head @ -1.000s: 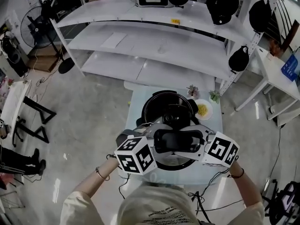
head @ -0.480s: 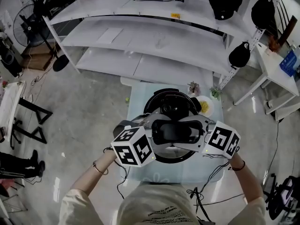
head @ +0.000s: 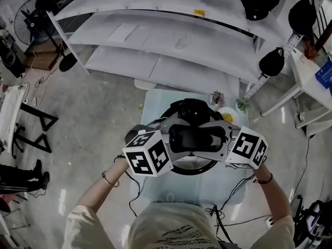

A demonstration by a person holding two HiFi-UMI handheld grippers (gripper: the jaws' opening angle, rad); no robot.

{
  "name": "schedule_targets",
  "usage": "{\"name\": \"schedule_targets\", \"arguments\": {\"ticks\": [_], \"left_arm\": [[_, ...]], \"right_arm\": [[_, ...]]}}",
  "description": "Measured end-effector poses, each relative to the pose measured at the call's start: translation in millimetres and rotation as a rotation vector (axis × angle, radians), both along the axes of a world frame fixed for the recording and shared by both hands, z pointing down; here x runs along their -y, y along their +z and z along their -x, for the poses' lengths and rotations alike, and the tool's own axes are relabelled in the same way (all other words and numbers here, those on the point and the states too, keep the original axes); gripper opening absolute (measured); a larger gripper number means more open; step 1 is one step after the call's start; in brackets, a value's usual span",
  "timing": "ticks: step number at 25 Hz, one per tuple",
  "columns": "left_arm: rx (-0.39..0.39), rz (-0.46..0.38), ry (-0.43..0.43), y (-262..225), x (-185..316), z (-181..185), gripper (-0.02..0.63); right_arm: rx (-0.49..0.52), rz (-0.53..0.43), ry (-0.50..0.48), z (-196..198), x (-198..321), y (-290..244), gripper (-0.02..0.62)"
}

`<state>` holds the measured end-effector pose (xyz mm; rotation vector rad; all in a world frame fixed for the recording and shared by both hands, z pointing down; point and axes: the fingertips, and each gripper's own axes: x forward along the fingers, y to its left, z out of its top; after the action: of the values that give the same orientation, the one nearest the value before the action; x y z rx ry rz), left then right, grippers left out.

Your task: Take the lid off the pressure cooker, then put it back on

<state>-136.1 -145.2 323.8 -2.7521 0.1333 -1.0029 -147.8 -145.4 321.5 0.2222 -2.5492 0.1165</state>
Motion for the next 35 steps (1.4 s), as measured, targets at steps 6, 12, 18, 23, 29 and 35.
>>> {"name": "schedule_targets", "arguments": {"ticks": [6,12,18,23,29,35], "left_arm": [[0.013,0.034,0.005,5,18,-4,0.289],[0.025,0.077,0.012,12,29,-6,0.289],[0.035,0.117,0.014,23,37,-9,0.289],[0.044,0.143,0.011,30,40,-11,0.290],[0.055,0.160,0.008,34,45,-11,0.290],[0.060,0.179,-0.002,42,47,-12,0.290]], "right_arm": [[0.018,0.035,0.002,-4,18,5,0.275],[0.032,0.080,0.009,-6,30,12,0.275],[0.034,0.121,0.012,-9,38,22,0.275],[0.033,0.145,0.013,-11,41,30,0.275],[0.041,0.163,0.011,-12,46,34,0.275],[0.039,0.182,0.001,-12,48,41,0.275]]}}
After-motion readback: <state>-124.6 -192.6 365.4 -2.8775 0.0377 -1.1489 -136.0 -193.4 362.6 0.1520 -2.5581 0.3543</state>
